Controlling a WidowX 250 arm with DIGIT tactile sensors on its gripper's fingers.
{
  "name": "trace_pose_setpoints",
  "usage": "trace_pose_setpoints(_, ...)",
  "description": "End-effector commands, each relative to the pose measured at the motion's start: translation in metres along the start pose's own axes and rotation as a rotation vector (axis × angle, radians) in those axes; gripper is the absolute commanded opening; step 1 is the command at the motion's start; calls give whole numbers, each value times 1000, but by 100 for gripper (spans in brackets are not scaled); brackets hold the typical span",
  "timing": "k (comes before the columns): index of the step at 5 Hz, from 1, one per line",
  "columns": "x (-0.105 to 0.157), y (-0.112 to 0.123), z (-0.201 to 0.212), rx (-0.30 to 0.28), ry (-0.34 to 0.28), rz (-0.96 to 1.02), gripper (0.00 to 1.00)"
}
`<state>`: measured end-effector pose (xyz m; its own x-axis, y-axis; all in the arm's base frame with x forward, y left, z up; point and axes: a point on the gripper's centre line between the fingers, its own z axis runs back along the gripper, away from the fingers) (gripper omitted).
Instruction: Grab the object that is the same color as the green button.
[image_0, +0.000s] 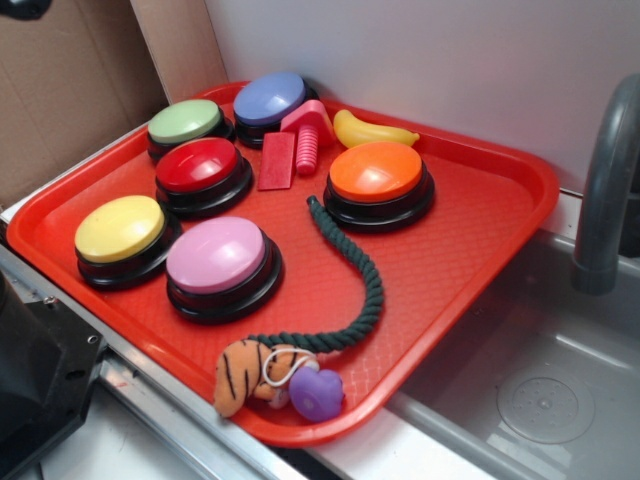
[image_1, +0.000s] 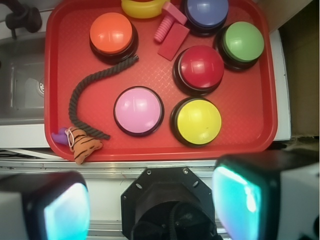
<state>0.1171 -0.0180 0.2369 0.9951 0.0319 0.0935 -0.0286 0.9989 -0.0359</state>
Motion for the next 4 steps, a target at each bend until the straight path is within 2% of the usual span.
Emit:
trace_pose_setpoints(1, 0, 0, 0, 0, 0, 0, 100)
trace_pose_setpoints(2, 7, -4, -5, -29, 31, 78, 100)
trace_pose_setpoints(3, 13, -9, -11, -45, 29, 174, 100)
trace_pose_setpoints(4, 17, -23, -20, -65, 9, 241, 100)
